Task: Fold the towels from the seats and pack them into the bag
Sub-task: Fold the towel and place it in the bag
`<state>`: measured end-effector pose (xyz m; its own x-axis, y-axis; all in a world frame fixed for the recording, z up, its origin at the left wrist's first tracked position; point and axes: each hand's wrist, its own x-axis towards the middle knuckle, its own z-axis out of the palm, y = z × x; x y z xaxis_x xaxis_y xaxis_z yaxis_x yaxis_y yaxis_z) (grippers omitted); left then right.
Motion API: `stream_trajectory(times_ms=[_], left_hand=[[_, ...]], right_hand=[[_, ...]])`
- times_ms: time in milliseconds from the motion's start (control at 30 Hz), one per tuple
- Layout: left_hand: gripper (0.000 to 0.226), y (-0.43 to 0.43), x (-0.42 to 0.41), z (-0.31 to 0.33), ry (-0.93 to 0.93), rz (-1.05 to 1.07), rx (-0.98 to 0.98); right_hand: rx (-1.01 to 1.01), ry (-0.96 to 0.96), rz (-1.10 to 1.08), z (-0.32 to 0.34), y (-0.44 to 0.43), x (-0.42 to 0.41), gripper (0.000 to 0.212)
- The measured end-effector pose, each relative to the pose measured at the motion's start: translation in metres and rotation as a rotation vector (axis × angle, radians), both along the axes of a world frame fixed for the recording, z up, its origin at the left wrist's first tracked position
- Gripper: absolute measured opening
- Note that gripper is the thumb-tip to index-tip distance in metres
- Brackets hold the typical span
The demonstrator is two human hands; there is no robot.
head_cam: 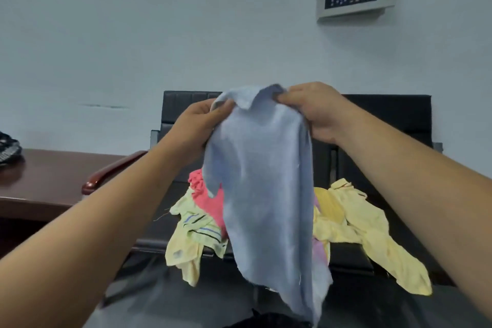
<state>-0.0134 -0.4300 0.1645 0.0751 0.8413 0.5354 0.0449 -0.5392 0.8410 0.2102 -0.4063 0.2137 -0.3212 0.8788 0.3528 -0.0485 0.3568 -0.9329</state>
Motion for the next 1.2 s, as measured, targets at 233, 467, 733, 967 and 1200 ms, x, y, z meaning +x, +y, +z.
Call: stream_trajectory(times_ms=[233,467,733,967,1200], left_hand=[[0.039,-0.006,0.016,-0.004,0.273,0.002,-0.157],[0.038,0.006,0.018,-0.017,0.530,-0.168,-0.251],[0.039,0.047,-0.033,-0.091,1.207,0.169,-0.407],[0.040,0.061,-0.026,-0.092,1.080,0.424,-0.222],[0.009,0.067,-0.009,-0.058,0.295,0.243,-0.206]], right_hand=[[0.229,-0.444,0.082,-0.051,-0.020,0.003,0.025],[0.118,-0.175,-0.071,-0.048,0.007,0.027,0.024],[0.174,-0.498,-0.244,-0.069,0.024,0.095,0.010],[-0.017,-0.348,-0.608,-0.092,0.058,0.114,0.017],[-0.162,-0.026,-0.619,-0.089,0.070,0.119,0.019]])
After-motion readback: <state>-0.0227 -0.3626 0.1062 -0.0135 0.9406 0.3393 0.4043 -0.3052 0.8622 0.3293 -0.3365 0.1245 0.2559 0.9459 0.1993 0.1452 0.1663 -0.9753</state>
